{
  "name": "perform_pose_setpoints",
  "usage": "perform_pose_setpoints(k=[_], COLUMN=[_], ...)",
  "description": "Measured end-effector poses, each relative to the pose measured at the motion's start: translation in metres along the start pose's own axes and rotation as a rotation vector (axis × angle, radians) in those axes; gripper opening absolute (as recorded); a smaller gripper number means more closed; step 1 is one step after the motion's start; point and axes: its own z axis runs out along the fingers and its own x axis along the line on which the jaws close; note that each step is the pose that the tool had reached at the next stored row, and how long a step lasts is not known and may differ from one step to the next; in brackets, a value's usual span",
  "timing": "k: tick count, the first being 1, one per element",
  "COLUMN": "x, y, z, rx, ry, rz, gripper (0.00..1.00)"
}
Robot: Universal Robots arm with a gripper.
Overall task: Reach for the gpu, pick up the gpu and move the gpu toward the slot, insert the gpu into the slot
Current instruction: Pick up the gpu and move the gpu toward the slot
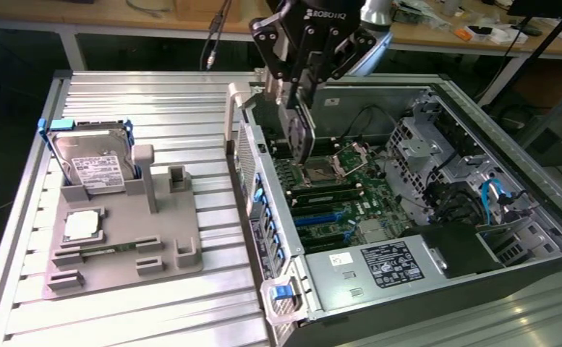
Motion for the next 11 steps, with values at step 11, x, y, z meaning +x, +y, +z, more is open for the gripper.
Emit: perform_pose_setpoints(k=[11], x=[-0.051], y=[0.0], z=[0.003], rx=[0.0], ry=[0.0001], rz=[-0.001], gripper=[0.27])
